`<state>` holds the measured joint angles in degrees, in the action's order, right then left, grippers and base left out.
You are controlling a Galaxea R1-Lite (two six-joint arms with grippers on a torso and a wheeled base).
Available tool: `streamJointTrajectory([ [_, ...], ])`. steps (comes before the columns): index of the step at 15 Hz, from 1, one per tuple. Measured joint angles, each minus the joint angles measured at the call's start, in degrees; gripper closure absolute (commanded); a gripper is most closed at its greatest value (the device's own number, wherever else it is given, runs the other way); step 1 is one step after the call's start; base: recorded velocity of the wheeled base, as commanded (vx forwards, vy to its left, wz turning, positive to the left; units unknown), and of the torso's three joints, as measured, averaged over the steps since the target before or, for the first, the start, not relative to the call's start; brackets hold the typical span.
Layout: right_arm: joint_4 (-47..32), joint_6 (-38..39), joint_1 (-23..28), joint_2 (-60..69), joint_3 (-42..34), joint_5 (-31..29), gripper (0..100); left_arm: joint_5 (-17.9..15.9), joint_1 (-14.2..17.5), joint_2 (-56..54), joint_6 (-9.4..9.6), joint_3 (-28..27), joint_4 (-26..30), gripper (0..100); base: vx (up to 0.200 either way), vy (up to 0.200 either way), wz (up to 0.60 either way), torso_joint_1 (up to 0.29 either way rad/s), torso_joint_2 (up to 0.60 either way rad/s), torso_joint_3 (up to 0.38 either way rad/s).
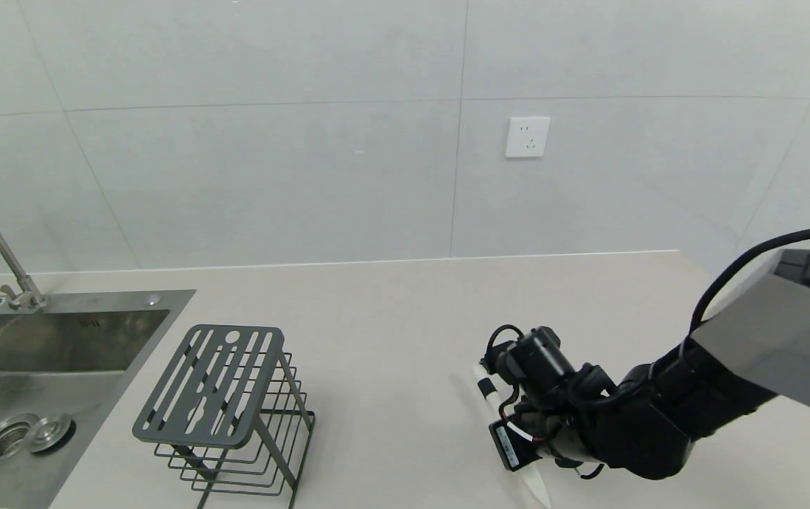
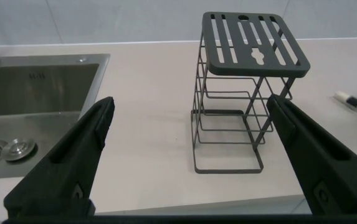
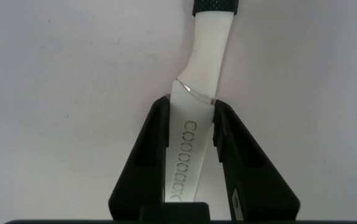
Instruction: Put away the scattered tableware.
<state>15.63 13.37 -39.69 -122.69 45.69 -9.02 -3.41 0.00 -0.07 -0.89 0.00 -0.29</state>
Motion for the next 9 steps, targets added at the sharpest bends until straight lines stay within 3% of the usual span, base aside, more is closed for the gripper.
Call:
streamJointTrajectory([
  [9,6.2,0.1,-6.8,12.3,-1.9,0.4,100,0.0,0.0,0.0,0.46,0.0,0.1,0,0.0,0.0,0.0,0.0,0.0,0.0],
])
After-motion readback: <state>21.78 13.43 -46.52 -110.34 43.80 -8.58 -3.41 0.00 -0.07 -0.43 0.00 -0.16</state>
